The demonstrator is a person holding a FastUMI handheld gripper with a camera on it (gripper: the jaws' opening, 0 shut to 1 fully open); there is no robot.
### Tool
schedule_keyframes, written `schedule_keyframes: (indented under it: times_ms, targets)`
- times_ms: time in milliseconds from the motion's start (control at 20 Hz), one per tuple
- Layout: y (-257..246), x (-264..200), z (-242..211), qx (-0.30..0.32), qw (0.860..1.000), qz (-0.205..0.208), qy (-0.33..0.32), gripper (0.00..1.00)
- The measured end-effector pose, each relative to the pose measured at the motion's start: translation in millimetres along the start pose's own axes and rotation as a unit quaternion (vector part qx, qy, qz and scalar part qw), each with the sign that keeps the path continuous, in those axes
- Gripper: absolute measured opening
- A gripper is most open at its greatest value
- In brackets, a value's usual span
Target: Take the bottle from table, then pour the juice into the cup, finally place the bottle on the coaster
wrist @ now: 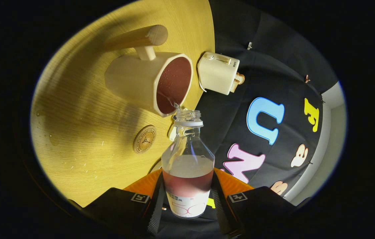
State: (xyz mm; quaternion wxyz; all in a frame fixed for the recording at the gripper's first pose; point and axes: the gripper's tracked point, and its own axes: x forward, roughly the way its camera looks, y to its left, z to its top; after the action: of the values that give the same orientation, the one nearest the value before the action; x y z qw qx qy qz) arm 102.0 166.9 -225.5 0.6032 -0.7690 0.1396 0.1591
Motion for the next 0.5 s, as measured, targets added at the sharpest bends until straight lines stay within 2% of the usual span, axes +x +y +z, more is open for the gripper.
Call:
schedule_keyframes:
  times_ms: [500]
  targets:
    - [-10.8, 0.2, 6.0, -0.05, 0.998, -0.022, -0.019, 0.7]
